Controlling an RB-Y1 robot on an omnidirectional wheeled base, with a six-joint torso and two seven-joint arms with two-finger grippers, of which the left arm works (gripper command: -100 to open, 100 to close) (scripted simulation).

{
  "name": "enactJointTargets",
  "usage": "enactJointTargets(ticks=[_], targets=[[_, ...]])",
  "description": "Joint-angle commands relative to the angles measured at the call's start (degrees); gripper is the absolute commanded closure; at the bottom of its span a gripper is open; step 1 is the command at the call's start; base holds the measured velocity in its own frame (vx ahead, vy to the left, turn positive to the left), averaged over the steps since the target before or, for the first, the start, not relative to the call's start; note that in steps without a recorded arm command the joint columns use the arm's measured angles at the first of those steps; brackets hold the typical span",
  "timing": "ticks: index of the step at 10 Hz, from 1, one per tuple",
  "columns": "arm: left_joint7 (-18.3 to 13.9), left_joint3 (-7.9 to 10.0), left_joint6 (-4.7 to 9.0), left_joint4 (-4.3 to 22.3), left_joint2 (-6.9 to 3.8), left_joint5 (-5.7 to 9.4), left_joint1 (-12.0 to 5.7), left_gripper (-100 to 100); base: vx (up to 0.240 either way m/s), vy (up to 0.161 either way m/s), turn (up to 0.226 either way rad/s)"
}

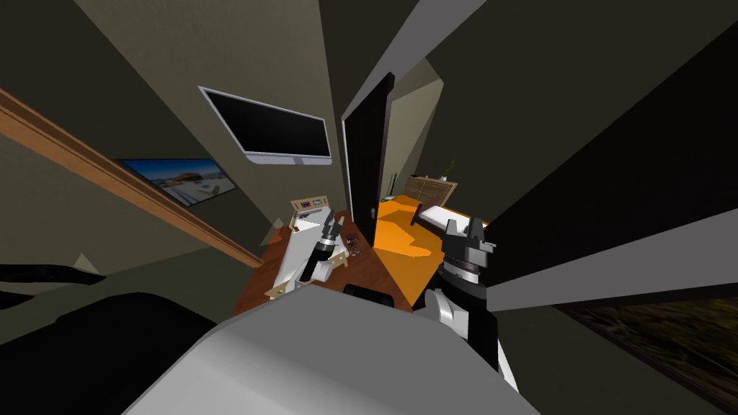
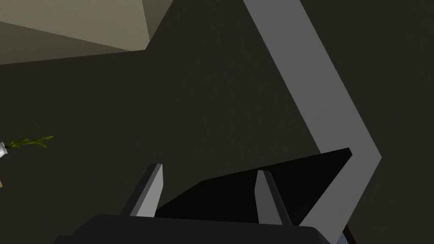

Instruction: Push the door open

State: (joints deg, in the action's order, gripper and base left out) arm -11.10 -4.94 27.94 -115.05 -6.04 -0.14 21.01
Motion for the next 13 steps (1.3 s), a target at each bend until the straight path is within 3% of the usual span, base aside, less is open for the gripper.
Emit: enactJointTargets(ticks=[1, 5, 6, 9, 10, 12, 13], targets=[[-0.48, -0.78, 1.50, 2.52, -0.76, 0.12, -0.39, -100, 0.057, -0.032, -0.085], [-1.65, -2.55, 4.69, 9.61, -2.58, 0.45, -2.63, -100, 0.055, -0.025, -0.093], [-1.65, -2.55, 4.69, 9.68, -2.58, 0.45, -2.63, -100, 0.041, -0.022, -0.027], [-2.58, -3.96, 7.23, 14.80, -4.02, 0.72, -4.42, -100, 0.056, -0.022, -0.089], [-2.58, -3.96, 7.23, 15.40, -4.02, 0.72, -4.42, -100, 0.047, -0.012, -0.031], [-3.24, -4.96, 9.03, 19.29, -5.03, 0.91, -5.69, -100, 0.048, -0.016, -0.087], [-3.24, -4.96, 9.03, 19.45, -5.03, 0.91, -5.69, -100, 0.041, -0.008, -0.031]])
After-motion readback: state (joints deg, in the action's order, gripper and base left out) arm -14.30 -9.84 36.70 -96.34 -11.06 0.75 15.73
